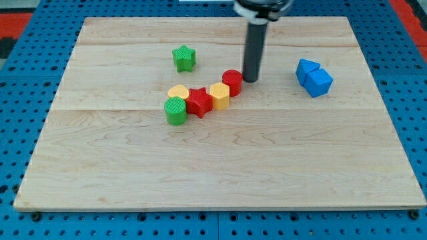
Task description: Move the red circle below the yellow heart
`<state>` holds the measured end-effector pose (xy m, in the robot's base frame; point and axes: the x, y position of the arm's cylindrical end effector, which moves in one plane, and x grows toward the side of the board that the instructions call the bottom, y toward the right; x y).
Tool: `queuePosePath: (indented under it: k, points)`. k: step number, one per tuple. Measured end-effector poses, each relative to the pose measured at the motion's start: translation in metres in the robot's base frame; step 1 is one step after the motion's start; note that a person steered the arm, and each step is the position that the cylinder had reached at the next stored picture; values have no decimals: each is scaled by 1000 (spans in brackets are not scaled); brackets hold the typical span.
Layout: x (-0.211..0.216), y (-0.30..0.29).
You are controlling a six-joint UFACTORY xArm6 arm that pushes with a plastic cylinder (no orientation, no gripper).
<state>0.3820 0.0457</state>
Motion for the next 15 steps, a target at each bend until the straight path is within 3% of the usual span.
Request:
queuePosePath:
  k: [2, 3, 5, 7, 9, 10, 12, 14, 15]
  points:
    - [-15, -72]
    - [21, -46]
    - [64, -77]
    - [86, 11]
    - [34, 71]
    - [64, 24]
    - [60, -131]
    - [13, -158]
    - [-7, -200]
